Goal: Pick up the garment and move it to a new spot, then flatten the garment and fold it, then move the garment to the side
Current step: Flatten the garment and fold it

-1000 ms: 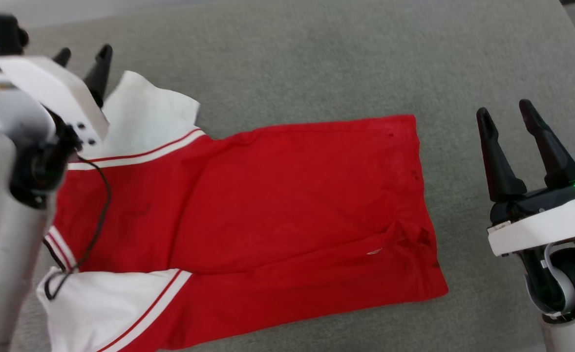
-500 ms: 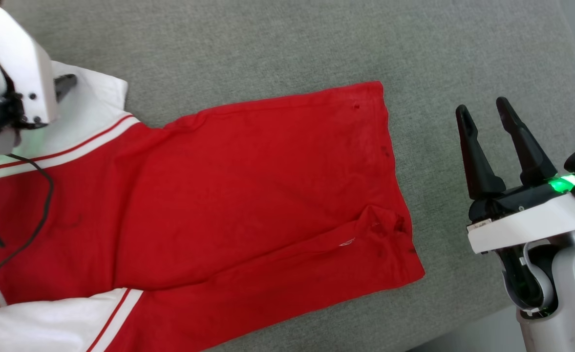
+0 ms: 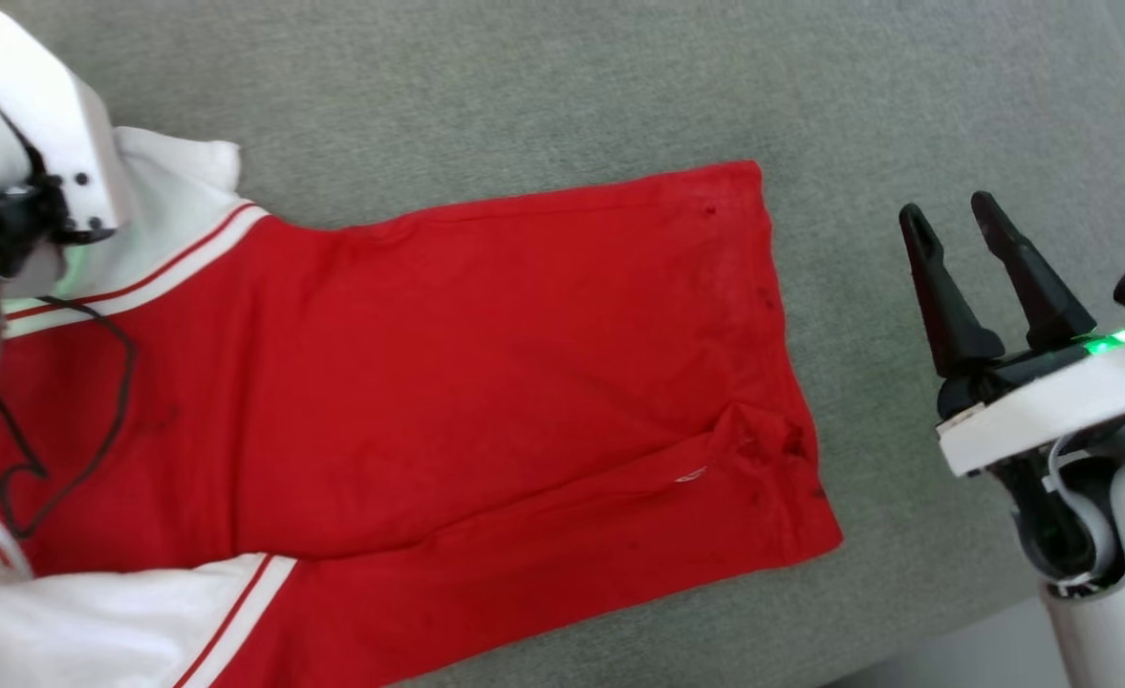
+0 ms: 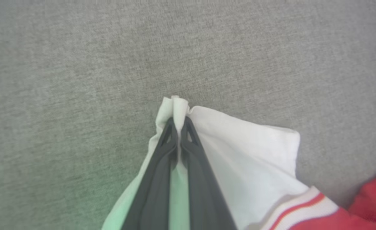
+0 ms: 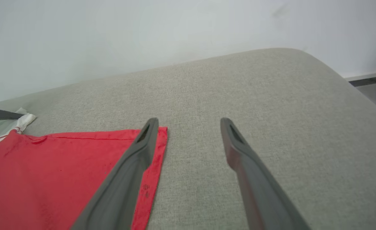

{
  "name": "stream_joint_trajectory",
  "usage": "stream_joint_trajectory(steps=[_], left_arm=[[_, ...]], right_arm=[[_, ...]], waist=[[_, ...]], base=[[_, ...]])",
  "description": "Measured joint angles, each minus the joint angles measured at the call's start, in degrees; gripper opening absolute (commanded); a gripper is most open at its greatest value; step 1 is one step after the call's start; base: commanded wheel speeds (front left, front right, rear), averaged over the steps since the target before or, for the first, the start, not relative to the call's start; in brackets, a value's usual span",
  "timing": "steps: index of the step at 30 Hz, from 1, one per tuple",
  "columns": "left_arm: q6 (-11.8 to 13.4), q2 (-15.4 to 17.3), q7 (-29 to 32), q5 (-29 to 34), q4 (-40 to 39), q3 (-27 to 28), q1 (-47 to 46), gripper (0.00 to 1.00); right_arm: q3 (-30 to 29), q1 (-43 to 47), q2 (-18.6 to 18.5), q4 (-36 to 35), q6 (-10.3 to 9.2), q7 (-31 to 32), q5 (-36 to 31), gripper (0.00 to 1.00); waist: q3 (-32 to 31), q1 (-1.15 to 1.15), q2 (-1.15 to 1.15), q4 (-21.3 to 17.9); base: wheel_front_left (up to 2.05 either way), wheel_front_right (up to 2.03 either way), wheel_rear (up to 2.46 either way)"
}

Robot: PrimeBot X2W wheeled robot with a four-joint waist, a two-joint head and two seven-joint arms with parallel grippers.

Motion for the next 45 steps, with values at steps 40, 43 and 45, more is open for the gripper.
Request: stream_joint_trajectory(steps=[40,43,45], left_arm=[[-3.91,-8.8,-21.71,-3.72,-7.49,2.14,8.2,0.0],[-2.87,-8.69,-24.42,-5.14,-10.26,3.54,14.77,0.0],[-1.88,-8.51,-26.13,-5.71,-12.45,4.35,19.63,0.0]], right_arm=[[7.79,-22.46,-11.47,24.39,0.01,29.59,8.46,0.0],[6.8,-18.29,-11.11,23.49,0.01,27.99,7.98,0.0],[6.14,-15.39,-10.67,22.87,0.01,26.88,7.72,0.0]], waist=[[-8.12,0.0,0.0,16.43],[-10.6,0.0,0.0,16.97],[-12.24,0.0,0.0,17.37]], base=[[0.0,0.0,0.0],[0.0,0.0,0.0],[0.0,0.0,0.0]])
